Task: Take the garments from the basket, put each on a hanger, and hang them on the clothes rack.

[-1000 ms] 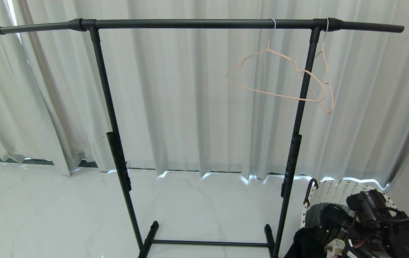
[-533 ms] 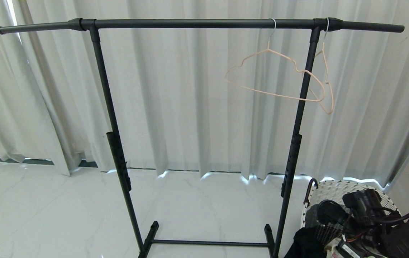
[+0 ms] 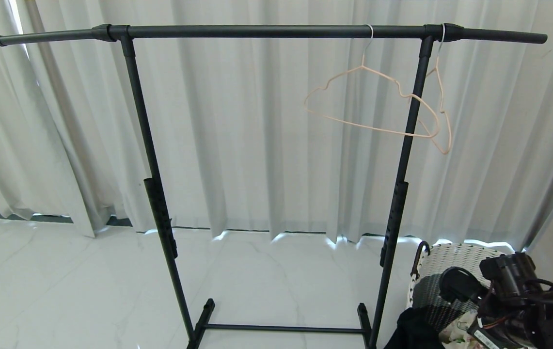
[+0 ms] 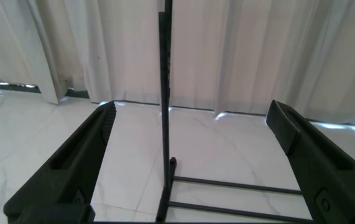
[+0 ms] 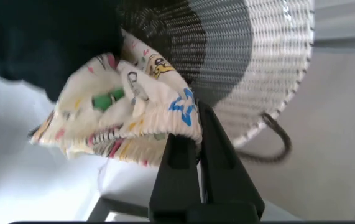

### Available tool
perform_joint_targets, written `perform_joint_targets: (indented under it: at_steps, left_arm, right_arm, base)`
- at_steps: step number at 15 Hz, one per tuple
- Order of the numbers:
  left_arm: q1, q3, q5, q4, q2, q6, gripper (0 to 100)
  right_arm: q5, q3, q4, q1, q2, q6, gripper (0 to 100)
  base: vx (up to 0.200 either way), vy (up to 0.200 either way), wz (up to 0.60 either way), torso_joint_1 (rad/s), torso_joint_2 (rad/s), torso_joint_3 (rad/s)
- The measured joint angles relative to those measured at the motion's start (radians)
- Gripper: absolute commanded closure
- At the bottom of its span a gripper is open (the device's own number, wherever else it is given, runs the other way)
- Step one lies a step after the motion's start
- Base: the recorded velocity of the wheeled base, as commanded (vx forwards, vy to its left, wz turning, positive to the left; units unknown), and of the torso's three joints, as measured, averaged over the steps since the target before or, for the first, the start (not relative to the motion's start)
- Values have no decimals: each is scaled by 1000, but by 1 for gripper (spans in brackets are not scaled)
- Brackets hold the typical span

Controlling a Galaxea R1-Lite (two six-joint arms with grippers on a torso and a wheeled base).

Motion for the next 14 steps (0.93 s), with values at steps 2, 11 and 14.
perform_joint_targets:
  at_steps: [2,11,14]
  left_arm:
    - [0,0,0,0,0,0,0]
    - [0,0,0,0,0,0,0]
    - [0,0,0,0,0,0,0]
  right_arm:
    - [1,-14,165,-2,-136,11,100]
    - [39,-654,1293,22,-769,66,100]
    - [40,-815,1406,93,-808,67,100]
  base:
    - [0,0,0,0,0,0]
    - [-111,0,0,1,2,0]
    - [-200,0,0,5,4,2]
